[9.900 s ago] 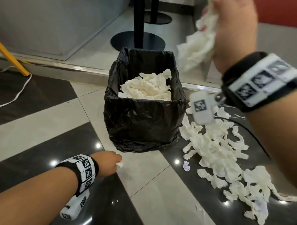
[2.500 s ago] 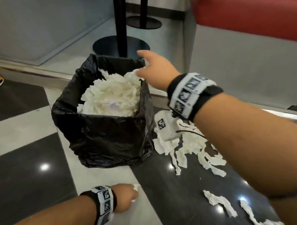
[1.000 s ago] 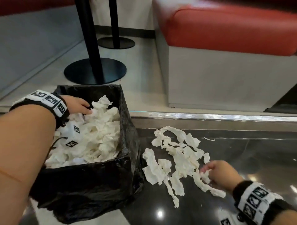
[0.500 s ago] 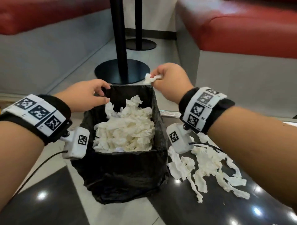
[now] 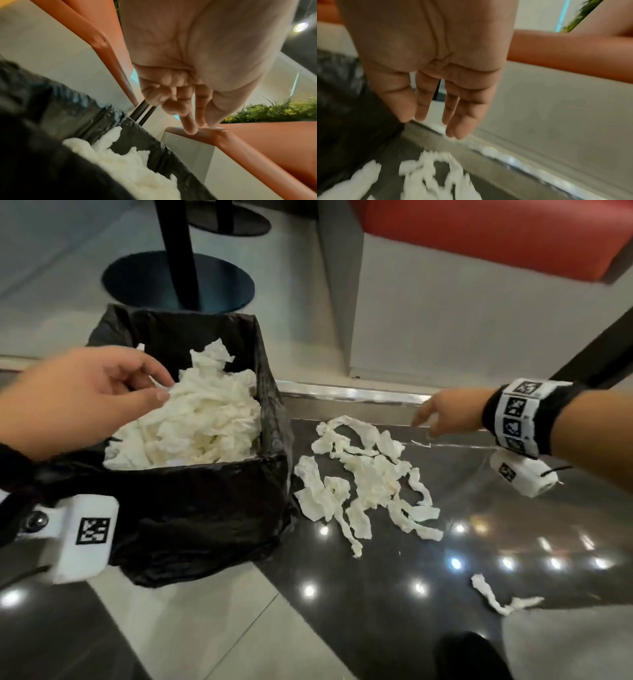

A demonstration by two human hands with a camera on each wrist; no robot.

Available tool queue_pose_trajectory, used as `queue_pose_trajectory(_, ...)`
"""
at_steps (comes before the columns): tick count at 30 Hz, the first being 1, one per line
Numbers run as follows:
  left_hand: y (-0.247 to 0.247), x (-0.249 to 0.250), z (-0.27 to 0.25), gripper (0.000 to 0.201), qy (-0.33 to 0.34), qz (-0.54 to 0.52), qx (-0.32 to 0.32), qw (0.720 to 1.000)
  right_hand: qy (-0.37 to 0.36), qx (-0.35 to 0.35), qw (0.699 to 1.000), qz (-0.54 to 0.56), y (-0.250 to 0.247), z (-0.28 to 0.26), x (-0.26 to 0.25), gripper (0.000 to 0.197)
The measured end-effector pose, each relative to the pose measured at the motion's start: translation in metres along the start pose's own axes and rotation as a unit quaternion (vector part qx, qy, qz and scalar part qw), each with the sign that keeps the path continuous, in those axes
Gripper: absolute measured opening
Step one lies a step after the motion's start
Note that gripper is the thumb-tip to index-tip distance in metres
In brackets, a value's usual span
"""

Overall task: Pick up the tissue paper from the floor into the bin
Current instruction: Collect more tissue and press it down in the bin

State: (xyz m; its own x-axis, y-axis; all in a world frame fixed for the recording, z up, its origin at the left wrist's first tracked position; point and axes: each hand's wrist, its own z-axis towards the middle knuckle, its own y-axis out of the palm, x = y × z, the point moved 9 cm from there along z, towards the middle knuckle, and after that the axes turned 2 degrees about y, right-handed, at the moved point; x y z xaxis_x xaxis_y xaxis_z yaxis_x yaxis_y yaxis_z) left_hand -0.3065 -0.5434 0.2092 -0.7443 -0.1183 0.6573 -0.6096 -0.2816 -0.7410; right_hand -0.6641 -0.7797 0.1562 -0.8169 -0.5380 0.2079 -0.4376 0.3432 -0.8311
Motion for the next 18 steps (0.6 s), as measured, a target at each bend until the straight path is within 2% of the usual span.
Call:
queue_pose_trajectory(2, 0.01, 0.021, -0.004, 0.065, 0.0, 0.003, -0.014, 1.0, 0.014, -0.042, 0.999, -0.026, 0.05, 0.002, 0.025, 0.035)
queue_pose_trajectory(4, 0.021, 0.045, -0.006, 0.068, 0.008, 0.009, -0.034, 0.999, 0.062, -0.085, 0.994, 0.019, 0.117, -0.005, 0.059, 0.042)
queue_pose_trajectory(5, 0.027, 0.059, -0.007, 0.062, 0.013, 0.015, -0.045, 0.999, 0.097, -0.109, 0.988, 0.047, 0.152, -0.012, 0.075, 0.058)
queue_pose_trajectory(7, 0.044, 0.091, -0.005, 0.034, 0.029, 0.037, -0.068, 0.997, 0.145, -0.141, 0.976, 0.084, 0.231, -0.03, 0.097, 0.099)
queue_pose_trajectory(8, 0.057, 0.107, -0.002, 0.021, 0.037, 0.047, -0.083, 0.995, 0.151, -0.155, 0.971, 0.102, 0.269, -0.037, 0.102, 0.103)
queue_pose_trajectory(11, 0.111, 0.152, 0.017, 0.003, 0.071, 0.095, -0.149, 0.982, 0.207, -0.112, 0.943, 0.237, 0.333, -0.05, 0.115, 0.098)
queue_pose_trajectory(12, 0.136, 0.165, 0.026, 0.005, 0.087, 0.132, -0.177, 0.971, 0.233, -0.073, 0.923, 0.298, 0.342, -0.051, 0.12, 0.093)
queue_pose_trajectory(13, 0.162, 0.174, 0.036, 0.009, 0.108, 0.177, -0.201, 0.958, 0.26, -0.061, 0.911, 0.315, 0.355, -0.051, 0.128, 0.086)
queue_pose_trajectory(14, 0.191, 0.18, 0.047, 0.011, 0.121, 0.216, -0.224, 0.943, 0.258, -0.072, 0.9, 0.345, 0.363, -0.053, 0.127, 0.075)
queue_pose_trajectory(16, 0.254, 0.176, 0.068, 0.014, 0.113, 0.259, -0.272, 0.92, 0.165, -0.113, 0.924, 0.327, 0.367, -0.045, 0.114, 0.043)
queue_pose_trajectory(17, 0.285, 0.167, 0.075, 0.016, 0.101, 0.269, -0.292, 0.912, 0.121, -0.124, 0.945, 0.278, 0.365, -0.044, 0.108, 0.037)
queue_pose_trajectory(18, 0.315, 0.157, 0.081, 0.019, 0.081, 0.277, -0.31, 0.906, 0.097, -0.099, 0.952, 0.273, 0.37, -0.033, 0.112, 0.039)
